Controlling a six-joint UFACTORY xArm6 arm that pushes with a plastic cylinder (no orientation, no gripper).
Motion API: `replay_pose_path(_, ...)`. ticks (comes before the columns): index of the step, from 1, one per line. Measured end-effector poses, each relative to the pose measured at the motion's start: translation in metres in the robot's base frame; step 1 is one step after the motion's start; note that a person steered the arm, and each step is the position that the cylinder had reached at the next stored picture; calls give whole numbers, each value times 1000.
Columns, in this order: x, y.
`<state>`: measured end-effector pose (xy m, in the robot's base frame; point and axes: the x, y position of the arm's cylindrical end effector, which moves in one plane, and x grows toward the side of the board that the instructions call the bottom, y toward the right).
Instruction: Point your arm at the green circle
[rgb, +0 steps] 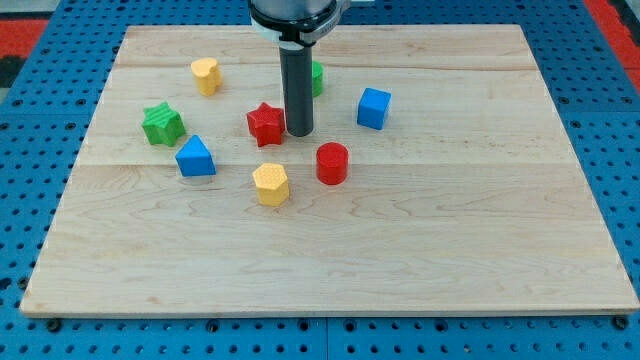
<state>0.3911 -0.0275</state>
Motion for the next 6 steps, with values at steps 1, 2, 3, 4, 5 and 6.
replay_pose_path(1,0,0)
replay_pose_path(2,0,5)
replay_pose_path(3,0,12)
replay_pose_path(4,-9,32)
replay_pose_path(5,-34,44)
replay_pose_path(6,-59,36)
